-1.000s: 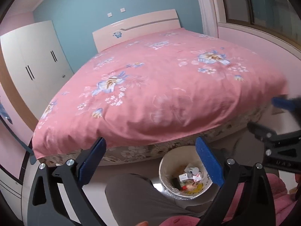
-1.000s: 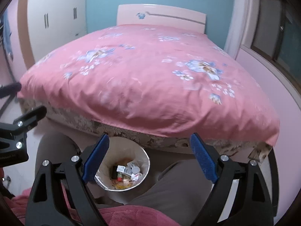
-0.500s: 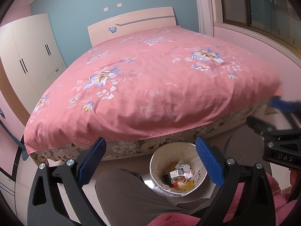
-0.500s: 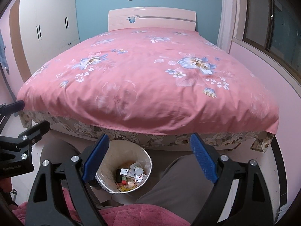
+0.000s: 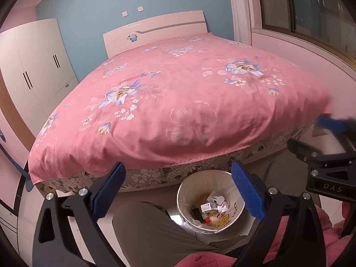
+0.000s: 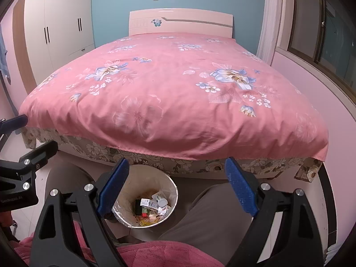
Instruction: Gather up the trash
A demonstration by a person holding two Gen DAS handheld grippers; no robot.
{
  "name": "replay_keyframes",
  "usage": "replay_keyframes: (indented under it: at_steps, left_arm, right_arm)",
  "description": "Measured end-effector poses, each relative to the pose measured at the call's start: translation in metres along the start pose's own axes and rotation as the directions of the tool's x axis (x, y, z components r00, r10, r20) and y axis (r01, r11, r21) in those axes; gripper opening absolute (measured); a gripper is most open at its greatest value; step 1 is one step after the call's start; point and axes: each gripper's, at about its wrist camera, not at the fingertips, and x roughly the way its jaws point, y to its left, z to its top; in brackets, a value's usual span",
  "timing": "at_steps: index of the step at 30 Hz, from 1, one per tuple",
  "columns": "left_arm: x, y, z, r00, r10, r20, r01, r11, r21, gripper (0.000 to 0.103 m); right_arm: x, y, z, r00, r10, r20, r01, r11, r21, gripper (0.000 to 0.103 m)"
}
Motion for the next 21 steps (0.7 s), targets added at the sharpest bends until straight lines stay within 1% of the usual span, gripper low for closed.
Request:
replay_keyframes:
  at_steps: [21]
  left_arm:
    - [0.0006, 0.0008, 0.0007, 1.0, 0.001, 0.004, -0.001, 1.0, 0.005, 0.097]
  right_arm:
    - [0.0032, 0.0025, -0.0005, 1.0, 0.009, -0.001, -0.009, 1.0, -0.009, 0.087]
